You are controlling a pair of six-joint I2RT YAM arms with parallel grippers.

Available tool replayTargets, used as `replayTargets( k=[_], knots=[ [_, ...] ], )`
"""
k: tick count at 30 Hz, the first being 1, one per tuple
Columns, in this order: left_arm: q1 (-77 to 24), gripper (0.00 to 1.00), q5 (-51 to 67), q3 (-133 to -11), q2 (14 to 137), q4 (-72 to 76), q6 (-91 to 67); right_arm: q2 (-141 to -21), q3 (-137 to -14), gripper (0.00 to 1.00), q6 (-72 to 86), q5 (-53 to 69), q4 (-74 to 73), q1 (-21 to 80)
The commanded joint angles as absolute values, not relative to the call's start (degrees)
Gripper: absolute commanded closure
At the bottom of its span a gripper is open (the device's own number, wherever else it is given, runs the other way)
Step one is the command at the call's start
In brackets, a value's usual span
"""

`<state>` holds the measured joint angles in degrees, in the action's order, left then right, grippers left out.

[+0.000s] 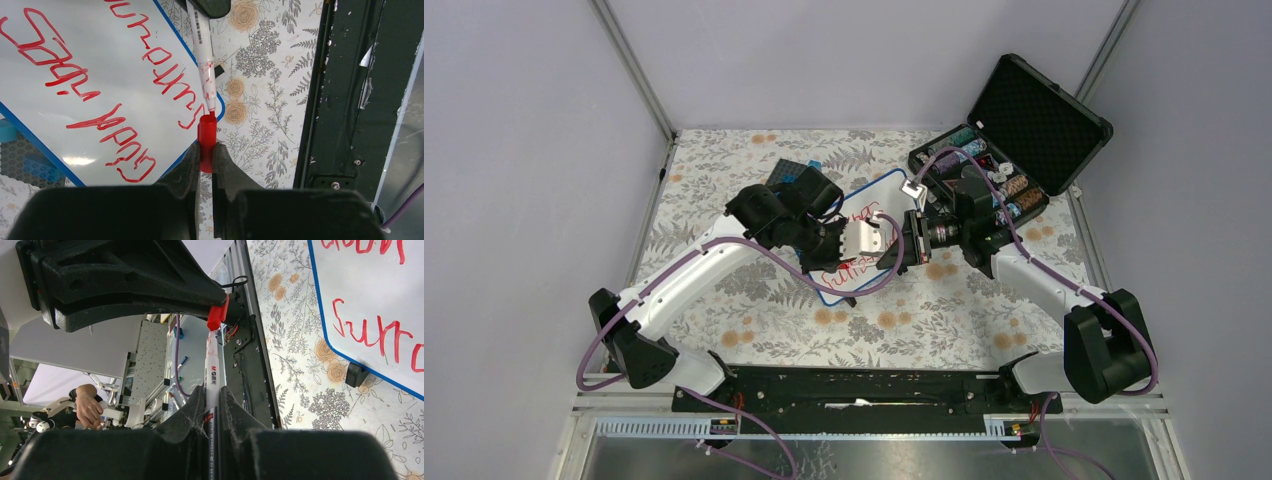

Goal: Write a sentence on the whiteboard
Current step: Insert the whiteboard marker without the cap into the pen cap.

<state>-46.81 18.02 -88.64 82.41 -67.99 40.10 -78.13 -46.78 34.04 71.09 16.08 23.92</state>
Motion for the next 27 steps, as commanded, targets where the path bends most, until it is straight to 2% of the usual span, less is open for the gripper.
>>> replayTargets(
  k=[1, 27],
  knots=[
    [-47.11, 1.00, 20.66, -91.11, 80.51, -68.29, 41.04, -78.23, -49.49, 1.00, 32.55, 70.66, 16.26, 24.46],
    [-48.08, 1.00, 17.98, -91.58, 82.14, -67.86, 40.18, -78.42, -50.91, 1.00, 29.46, 69.70, 12.14, 25.70]
  ],
)
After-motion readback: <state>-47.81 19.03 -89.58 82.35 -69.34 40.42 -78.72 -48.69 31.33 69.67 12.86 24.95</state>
